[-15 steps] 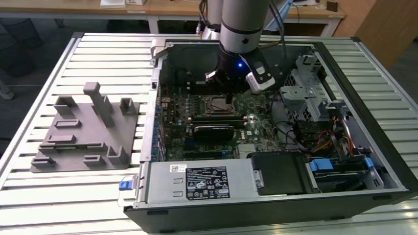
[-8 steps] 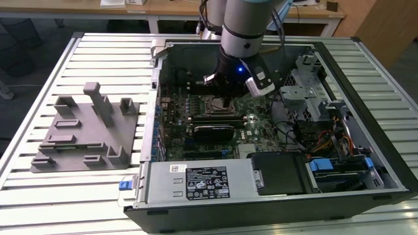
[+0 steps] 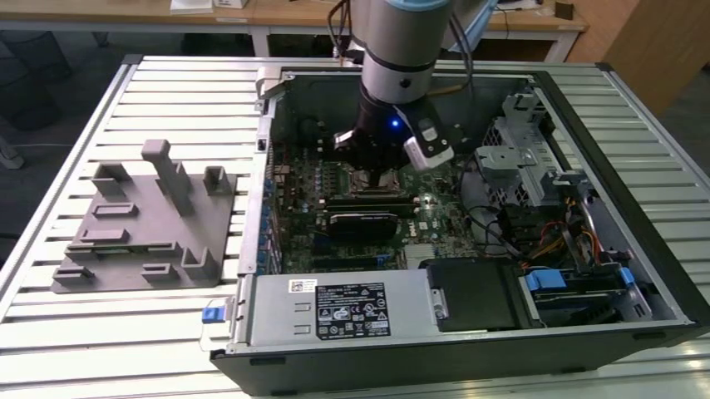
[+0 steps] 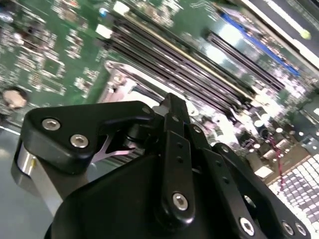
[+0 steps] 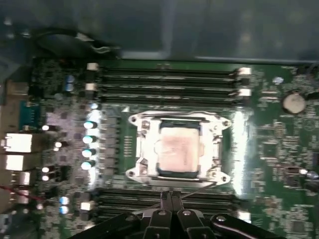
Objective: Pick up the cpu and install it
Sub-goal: 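Install the second cpu locking lever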
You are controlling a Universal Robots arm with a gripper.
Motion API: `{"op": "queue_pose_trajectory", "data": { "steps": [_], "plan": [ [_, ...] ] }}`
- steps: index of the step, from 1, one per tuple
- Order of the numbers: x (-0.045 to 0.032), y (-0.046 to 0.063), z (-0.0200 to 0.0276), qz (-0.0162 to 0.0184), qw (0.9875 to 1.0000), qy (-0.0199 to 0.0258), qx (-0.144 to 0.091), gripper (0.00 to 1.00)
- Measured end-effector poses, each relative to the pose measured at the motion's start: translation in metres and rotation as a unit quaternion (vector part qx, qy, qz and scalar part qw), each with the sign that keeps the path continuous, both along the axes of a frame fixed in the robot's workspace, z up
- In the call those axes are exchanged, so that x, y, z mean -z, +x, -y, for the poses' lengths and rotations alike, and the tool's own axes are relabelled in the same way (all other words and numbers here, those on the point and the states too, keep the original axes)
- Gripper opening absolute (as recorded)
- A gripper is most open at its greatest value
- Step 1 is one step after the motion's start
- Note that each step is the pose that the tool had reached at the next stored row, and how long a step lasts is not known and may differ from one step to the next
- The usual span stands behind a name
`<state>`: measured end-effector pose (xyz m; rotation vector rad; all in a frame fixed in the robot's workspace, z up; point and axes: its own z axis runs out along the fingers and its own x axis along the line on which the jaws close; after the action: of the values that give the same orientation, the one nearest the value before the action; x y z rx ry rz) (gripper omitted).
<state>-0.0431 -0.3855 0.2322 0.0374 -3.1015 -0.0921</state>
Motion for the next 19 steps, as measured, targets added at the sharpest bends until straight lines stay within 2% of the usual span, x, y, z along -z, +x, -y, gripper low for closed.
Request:
{"op": "queue_pose_trajectory", "data": {
  "steps": [3, 7, 10, 16, 17, 19],
  "plan": [
    [0.0026, -0.007, 0.0, 0.0, 1.0, 0.0, 0.0, 0.11],
    [0.0098, -0.007, 0.0, -0.0001, 1.0, 0.0001, 0.0, 0.11],
    [0.0143, -0.008, 0.0001, -0.0001, 1.0, 0.0021, 0.0, 0.11],
    [0.0183, -0.012, 0.0028, -0.0001, 1.0, 0.0039, 0.0, 0.11],
    [0.0188, -0.013, 0.0036, -0.0001, 1.0, 0.0054, 0.0, 0.11],
    [0.0199, -0.013, 0.006, 0.0, 0.9999, 0.0125, 0.0, 0.11]
  ]
}}
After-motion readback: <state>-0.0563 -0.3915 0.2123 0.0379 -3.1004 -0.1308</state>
